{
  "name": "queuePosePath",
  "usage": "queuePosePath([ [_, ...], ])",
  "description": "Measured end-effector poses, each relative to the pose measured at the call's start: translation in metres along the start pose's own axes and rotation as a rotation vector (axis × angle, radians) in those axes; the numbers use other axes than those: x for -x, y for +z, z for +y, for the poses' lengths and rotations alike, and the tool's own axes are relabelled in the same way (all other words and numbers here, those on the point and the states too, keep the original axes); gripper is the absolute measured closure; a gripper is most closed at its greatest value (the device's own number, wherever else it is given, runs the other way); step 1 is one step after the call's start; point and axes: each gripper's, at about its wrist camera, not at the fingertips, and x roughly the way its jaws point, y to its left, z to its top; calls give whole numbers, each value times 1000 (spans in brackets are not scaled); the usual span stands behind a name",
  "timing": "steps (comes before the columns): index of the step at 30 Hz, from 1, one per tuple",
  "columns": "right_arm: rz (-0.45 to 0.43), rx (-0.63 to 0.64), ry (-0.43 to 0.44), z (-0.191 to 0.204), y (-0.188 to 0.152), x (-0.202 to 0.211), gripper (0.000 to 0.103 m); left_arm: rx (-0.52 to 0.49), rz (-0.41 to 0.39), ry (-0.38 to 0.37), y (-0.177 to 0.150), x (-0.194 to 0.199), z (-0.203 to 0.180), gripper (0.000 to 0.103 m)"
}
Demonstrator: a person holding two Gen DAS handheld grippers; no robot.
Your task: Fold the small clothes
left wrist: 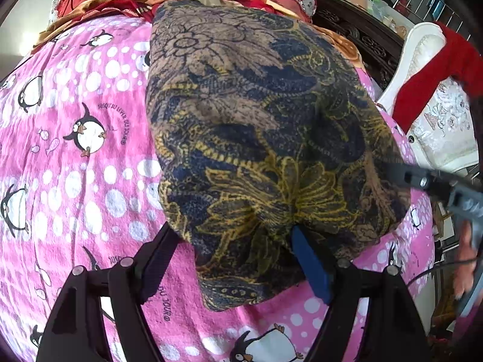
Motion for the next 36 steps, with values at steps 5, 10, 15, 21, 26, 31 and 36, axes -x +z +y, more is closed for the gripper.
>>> queuePosePath([
  [5,-87,-82,-32,-19,-28,9,98,20,9,-9,-5,-2,2,22],
  [10,-50,-138,-14,-31,-35,-3,97,7,-9,14,-10,10,-1,22],
  [15,-117,-181,-8,-23,-27,23,87,-8,-37,55,-13,21,0,22],
  [21,-172,-19,-47,23,-24,27,87,-11,-68,80,-11,33,0,22],
  [26,-60,-68,-99,3,-26,-17,87,-16,-72,90,-4,38,4,22],
  [31,-70,-75,-33,-9,-24,-13,87,10,-79,54,5,34,13,22],
  [36,-160,-113,7,-20,-13,5,64,58,-94,40,21,34,24,22],
])
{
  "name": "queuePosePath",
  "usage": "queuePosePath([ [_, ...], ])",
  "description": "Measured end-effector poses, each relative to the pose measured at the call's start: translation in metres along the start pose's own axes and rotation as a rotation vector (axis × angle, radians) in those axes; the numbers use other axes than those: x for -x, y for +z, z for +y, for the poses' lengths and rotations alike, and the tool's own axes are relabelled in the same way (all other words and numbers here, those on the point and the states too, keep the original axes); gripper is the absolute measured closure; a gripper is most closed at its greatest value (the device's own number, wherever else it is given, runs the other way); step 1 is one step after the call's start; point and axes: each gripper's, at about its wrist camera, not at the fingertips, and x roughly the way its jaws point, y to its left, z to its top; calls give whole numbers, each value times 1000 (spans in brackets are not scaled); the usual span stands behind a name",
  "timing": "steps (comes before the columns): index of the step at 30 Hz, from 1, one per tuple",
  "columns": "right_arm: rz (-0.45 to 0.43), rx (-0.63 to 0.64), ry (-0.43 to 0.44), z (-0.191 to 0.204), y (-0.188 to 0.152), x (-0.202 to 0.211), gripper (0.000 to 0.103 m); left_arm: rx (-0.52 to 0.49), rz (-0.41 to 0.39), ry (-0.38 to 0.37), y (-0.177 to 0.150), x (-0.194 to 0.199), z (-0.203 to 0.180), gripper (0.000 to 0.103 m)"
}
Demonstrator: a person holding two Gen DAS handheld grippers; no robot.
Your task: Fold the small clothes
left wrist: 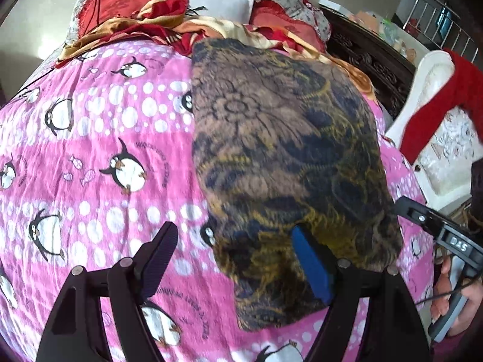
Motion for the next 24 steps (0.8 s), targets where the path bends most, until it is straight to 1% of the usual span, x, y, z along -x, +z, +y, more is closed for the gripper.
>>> queuePosePath([
  [2,-23,-3,27,3,2,3,64,1,-6,0,4,1,0,22],
  [6,-46,53,-50,15,16,-3,64,-2,-8,-5,11,-2,-4,22],
  [10,-50,0,-88,3,50,-24,63,3,10,-8,16,-10,-5,22],
  [11,-44,-18,-85,-1,59,-30,63,7,10,-8,16,-11,-5,22],
  [13,-27,-48,-50,-7,73,-42,63,15,13,-11,17,-14,-4,22],
  [14,-3,-60,-32,-11,80,-51,63,16,14,-10,17,-16,-4,22],
  [15,15,-72,-14,-14,83,-57,70,15,14,-9,17,-17,-4,22],
  [16,24,-88,25,-17,85,-60,78,14,14,-8,17,-18,-5,22],
  [17,13,-91,34,-18,85,-60,83,11,15,-11,18,-19,-4,22],
  [18,-3,-77,15,-17,84,-59,91,9,16,-17,19,-20,-4,22],
  [19,-22,-61,-23,-18,83,-59,92,12,18,-27,20,-21,-3,21],
  [20,-34,-53,-88,-23,82,-62,98,15,20,-36,21,-21,-3,21],
  [21,-26,-69,-108,-28,81,-64,98,22,22,-48,22,-21,-2,22],
  [22,-15,-93,-75,-34,79,-64,98,29,20,-62,24,-21,0,22],
  [24,-54,-75,6,-37,74,-49,97,48,-7,-102,28,-17,6,21],
])
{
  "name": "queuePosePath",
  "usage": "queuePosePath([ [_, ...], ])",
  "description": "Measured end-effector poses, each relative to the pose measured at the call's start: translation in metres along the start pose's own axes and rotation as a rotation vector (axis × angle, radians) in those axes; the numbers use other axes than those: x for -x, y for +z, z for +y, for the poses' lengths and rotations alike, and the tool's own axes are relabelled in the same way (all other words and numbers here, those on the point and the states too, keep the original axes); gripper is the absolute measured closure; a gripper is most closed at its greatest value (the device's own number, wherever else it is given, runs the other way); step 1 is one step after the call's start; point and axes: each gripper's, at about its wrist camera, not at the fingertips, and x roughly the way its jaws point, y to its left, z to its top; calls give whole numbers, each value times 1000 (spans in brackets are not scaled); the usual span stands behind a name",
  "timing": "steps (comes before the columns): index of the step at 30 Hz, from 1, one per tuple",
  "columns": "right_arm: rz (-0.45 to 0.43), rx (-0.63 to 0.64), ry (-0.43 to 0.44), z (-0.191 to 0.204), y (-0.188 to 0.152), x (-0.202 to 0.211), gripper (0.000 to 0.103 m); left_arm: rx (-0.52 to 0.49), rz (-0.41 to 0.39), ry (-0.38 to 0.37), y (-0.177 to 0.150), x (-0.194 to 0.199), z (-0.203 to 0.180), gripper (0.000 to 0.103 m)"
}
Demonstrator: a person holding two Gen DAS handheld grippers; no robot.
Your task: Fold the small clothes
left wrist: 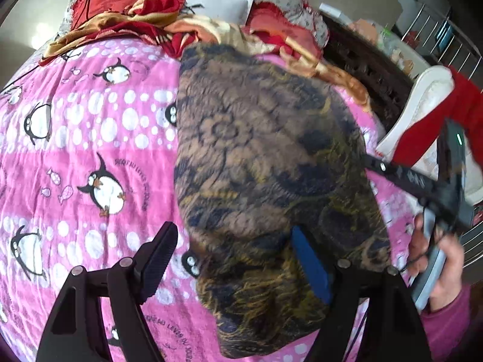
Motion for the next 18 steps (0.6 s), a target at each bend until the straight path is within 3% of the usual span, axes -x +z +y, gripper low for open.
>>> queuePosePath([
  [1,-17,20,24,1,-2,8,95,8,-10,-13,2,1,3,20],
  [2,-25,38,53,1,-7,15,77,22,-23,-34,5,1,8,19],
  [3,-14,40,85,-1,-13,19,50,36,-30,-50,7,0,12,16],
  [5,17,2,162,-10,-25,19,36,84,-34,-85,12,-4,23,15],
  [9,76,-18,251,-14,-45,5,36,159,8,-160,13,-21,37,15],
  [11,87,-20,287,-13,-51,-1,36,170,28,-160,13,-30,40,15],
  [15,57,-17,361,-6,-50,-6,36,200,32,-203,16,-45,45,11],
  [18,96,-35,347,0,-46,-23,36,212,27,-222,20,-53,44,8],
])
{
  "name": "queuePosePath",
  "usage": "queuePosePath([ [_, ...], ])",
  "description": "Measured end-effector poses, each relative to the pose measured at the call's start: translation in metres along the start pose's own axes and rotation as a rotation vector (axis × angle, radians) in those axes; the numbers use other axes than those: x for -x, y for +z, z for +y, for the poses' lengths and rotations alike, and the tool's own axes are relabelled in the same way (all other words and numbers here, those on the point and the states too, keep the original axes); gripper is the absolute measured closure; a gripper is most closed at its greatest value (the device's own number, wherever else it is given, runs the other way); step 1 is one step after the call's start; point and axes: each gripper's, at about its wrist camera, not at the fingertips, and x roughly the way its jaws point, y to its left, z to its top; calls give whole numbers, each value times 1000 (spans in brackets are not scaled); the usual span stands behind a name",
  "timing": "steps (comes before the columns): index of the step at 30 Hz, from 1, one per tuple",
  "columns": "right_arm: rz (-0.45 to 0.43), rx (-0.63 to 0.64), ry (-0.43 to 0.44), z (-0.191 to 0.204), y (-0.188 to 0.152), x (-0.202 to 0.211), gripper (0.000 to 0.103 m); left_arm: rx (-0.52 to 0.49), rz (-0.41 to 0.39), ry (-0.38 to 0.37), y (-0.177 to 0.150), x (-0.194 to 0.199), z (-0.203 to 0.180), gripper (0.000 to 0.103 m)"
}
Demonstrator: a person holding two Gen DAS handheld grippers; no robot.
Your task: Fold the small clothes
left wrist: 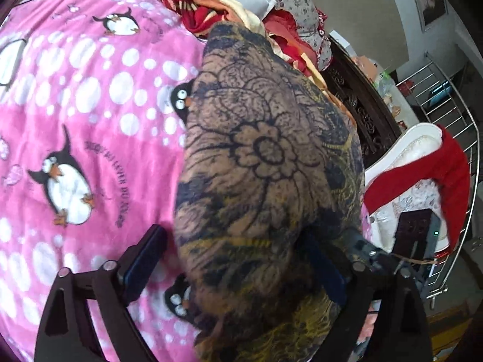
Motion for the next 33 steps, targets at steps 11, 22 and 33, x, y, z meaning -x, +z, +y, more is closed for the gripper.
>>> queuePosePath([
  [11,-14,98,57,61,-5,28,79,-155,4,-22,-11,54,-38,73],
  [22,33,188,153,145,-53,33,79,-165,-39,92,-67,158,-19,73],
  [33,243,153,-19,140,-120,-4,71,-121,51,242,-142,158,41,57],
])
